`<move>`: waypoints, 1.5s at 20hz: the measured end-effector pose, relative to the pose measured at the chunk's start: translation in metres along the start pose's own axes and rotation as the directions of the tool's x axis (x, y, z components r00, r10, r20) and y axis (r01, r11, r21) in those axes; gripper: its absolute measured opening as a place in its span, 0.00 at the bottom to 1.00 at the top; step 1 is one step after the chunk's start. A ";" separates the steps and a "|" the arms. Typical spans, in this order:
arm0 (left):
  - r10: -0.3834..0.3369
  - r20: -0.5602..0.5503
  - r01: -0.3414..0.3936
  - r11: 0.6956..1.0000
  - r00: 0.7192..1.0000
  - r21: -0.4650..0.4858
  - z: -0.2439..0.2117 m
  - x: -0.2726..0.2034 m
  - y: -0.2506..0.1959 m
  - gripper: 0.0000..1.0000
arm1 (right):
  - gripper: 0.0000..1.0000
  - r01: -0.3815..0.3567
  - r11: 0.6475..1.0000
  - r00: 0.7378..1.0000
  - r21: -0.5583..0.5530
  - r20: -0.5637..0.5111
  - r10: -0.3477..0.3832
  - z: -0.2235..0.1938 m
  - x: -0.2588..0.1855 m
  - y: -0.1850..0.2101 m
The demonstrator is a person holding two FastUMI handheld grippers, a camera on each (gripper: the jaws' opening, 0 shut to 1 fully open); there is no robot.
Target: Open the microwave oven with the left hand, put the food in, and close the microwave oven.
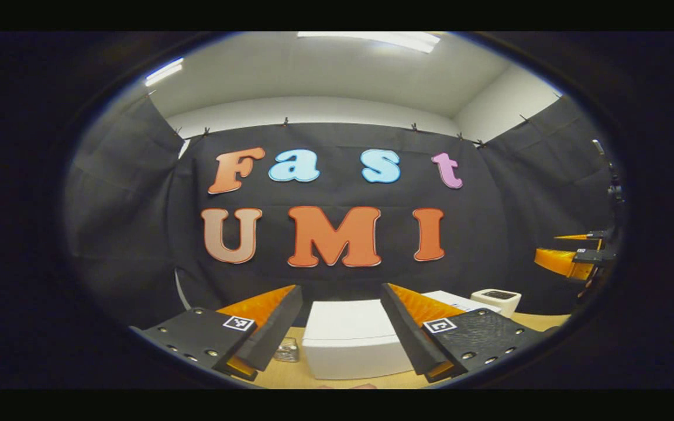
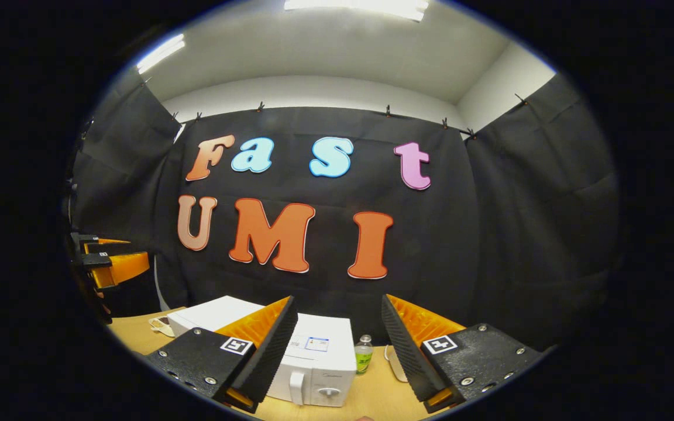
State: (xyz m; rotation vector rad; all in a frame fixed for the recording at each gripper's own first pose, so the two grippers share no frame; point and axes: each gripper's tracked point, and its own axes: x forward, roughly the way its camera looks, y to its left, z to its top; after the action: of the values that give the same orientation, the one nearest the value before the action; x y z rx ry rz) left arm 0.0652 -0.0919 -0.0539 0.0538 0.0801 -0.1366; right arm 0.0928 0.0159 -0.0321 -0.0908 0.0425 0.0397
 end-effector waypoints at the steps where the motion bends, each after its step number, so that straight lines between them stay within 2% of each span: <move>1: -0.012 -0.006 0.012 1.000 1.000 -0.001 0.001 -0.001 -0.010 0.88 | 0.90 0.010 1.000 1.000 -0.010 0.003 -0.010 0.004 -0.006 -0.008; 7: -0.073 -0.003 0.073 0.993 0.997 -0.095 0.004 -0.025 -0.071 0.90 | 0.90 0.043 0.997 0.999 0.061 0.000 -0.043 0.001 -0.047 -0.061; 10: -0.096 0.005 0.096 0.991 0.995 -0.096 -0.003 -0.039 -0.100 0.87 | 0.90 0.045 0.995 0.999 0.093 0.006 -0.046 -0.005 -0.072 -0.083; 13: -0.142 0.005 0.142 0.985 0.990 -0.097 -0.023 -0.045 -0.136 0.88 | 0.90 0.039 0.996 0.999 0.079 0.007 -0.040 -0.015 -0.091 -0.097; 18: -0.164 -0.066 0.157 0.982 0.984 -0.107 -0.087 -0.036 -0.183 0.88 | 0.90 0.068 0.993 0.998 0.099 -0.017 -0.067 -0.052 -0.108 -0.121; 21: -0.190 -0.134 0.176 0.978 0.973 -0.108 -0.139 -0.024 -0.215 0.89 | 0.91 0.045 0.992 0.998 0.115 -0.048 -0.040 -0.083 -0.114 -0.126; 24: -0.207 -0.185 0.190 0.976 0.961 -0.106 -0.186 -0.014 -0.238 0.89 | 0.91 0.057 0.991 0.995 0.120 -0.089 -0.047 -0.114 -0.115 -0.138; 28: -0.184 -0.268 0.159 0.981 0.946 -0.114 -0.246 0.002 -0.252 0.89 | 0.91 0.091 0.990 0.989 0.103 -0.127 -0.078 -0.147 -0.116 -0.153; 30: -0.168 -0.304 0.141 0.984 0.938 -0.108 -0.269 0.010 -0.253 0.94 | 0.91 0.097 0.990 0.986 0.097 -0.147 -0.083 -0.164 -0.117 -0.158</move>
State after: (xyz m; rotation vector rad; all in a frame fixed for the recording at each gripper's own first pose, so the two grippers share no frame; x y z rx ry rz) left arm 0.0201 -0.3279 -0.3345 -0.0164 0.4073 -0.2816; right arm -0.0244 -0.1608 -0.1759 0.0088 0.1829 -0.0596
